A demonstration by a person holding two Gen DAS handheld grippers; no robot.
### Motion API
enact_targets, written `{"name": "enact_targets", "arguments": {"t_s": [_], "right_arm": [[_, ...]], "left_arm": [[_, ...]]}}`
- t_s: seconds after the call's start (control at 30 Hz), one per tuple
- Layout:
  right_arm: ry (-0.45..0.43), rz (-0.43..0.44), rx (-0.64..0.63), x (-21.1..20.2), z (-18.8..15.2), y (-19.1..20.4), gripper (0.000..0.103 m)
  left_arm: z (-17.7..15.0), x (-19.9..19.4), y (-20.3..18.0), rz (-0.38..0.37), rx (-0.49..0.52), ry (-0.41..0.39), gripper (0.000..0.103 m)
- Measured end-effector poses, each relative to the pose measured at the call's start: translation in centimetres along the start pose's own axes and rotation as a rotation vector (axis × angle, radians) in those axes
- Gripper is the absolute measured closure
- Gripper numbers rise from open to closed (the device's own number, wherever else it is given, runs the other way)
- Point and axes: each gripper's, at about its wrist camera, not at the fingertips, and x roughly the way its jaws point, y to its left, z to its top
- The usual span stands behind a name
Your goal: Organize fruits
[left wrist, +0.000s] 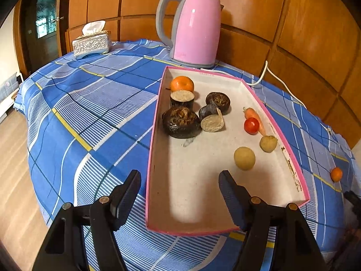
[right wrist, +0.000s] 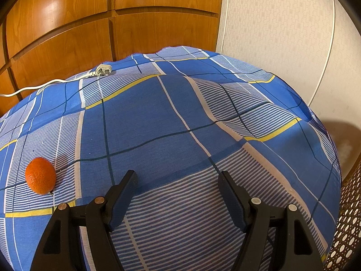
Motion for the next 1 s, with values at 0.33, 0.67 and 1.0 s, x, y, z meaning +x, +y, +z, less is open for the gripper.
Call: {"name": "enact_targets", "arguments": {"t_s": [0.33, 0.67, 1.0], "right_arm": [[0.0, -0.014, -0.002, 0.0, -0.1, 0.2, 0.028], [0.018, -0.005, -0.004, -0.1, 0.1, 0.1, 0.028], [0.069, 0.268, 0.027, -2.2, 0.6, 0.6, 0.028]], "left_arm": [[-0.5, 0.8, 0.2, -0.006, -0.001, 0.023, 0.031], [-0.6, 1.0, 0.1, -0.006, 0.007, 0.034, 0.031], [-0.6, 1.1, 0.1, -0.009, 0.002, 0.038, 0.031]]}}
